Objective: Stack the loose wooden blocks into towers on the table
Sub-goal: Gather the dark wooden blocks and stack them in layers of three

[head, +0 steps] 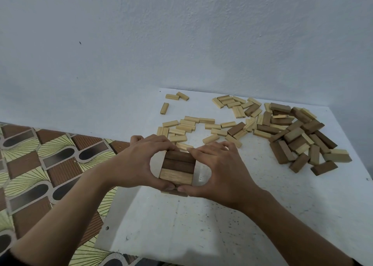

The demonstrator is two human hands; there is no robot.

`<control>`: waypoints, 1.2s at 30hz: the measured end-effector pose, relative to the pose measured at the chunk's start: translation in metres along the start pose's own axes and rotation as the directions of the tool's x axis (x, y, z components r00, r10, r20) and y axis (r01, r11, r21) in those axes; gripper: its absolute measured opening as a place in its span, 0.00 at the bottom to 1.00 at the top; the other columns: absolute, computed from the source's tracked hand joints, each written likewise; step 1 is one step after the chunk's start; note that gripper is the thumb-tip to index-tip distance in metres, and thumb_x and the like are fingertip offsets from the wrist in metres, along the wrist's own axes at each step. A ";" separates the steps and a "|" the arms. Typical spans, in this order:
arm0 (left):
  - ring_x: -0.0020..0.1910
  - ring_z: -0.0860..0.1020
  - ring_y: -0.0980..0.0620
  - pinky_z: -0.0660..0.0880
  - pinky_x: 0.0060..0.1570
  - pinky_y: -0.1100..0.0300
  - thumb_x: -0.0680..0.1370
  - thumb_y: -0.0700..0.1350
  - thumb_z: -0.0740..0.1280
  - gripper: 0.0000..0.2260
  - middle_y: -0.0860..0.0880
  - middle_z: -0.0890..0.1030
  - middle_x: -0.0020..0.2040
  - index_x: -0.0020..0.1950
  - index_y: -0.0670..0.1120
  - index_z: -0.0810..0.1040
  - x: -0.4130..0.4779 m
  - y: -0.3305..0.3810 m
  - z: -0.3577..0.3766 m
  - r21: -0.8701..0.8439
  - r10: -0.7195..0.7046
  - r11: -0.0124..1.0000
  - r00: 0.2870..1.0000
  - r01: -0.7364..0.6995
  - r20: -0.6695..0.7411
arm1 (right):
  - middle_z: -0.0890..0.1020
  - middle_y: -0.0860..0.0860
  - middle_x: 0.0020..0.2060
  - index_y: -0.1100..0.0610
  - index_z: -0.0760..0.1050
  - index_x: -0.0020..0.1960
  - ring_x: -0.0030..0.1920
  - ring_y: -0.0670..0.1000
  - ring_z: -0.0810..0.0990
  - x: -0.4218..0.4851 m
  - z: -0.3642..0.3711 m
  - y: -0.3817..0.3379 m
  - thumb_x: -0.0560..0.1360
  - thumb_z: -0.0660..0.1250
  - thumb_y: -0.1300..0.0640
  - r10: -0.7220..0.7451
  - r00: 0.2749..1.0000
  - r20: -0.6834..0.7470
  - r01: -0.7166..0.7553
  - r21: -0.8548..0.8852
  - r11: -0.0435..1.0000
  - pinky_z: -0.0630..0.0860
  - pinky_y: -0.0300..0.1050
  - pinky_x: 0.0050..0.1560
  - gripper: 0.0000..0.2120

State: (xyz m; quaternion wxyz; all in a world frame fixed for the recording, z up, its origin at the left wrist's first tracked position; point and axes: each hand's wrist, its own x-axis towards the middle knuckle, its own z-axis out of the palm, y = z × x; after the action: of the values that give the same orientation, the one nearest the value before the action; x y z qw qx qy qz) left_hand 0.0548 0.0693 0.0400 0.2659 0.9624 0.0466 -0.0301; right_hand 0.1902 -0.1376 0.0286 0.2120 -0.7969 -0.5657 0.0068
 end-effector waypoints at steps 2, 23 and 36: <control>0.65 0.70 0.62 0.62 0.66 0.48 0.63 0.72 0.72 0.38 0.66 0.72 0.61 0.70 0.61 0.71 0.000 0.000 0.001 0.002 0.008 1.000 1.000 -0.008 -0.011 | 0.80 0.44 0.64 0.50 0.73 0.71 0.64 0.46 0.75 -0.002 -0.002 -0.002 0.66 0.61 0.22 0.014 1.000 0.025 -0.015 0.032 0.999 0.65 0.53 0.68 0.44; 0.63 0.74 0.69 0.68 0.66 0.60 0.83 0.63 0.50 0.22 0.66 0.81 0.60 0.65 0.59 0.79 -0.027 0.032 0.068 -0.807 -0.598 0.575 0.742 0.135 -0.303 | 0.65 0.24 0.67 0.35 0.61 0.75 0.67 0.24 0.62 -0.039 0.045 0.000 0.78 0.48 0.31 0.407 0.898 0.169 -0.417 0.622 0.663 0.58 0.29 0.64 0.27; 0.71 0.67 0.60 0.51 0.69 0.59 0.79 0.65 0.38 0.26 0.64 0.70 0.71 0.69 0.73 0.68 -0.033 0.068 0.083 -0.863 -0.658 0.477 0.720 0.169 -0.222 | 0.52 0.26 0.76 0.35 0.48 0.80 0.75 0.28 0.48 -0.048 0.055 -0.028 0.80 0.45 0.34 0.391 0.906 0.159 -0.384 0.699 0.603 0.47 0.33 0.73 0.29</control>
State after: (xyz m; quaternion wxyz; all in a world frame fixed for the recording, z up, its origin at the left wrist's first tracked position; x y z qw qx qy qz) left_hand 0.0260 -0.0337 0.0061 0.6234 0.6618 0.3689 0.1932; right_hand 0.1339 -0.1553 -0.0227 0.5014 -0.7534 -0.3303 0.2682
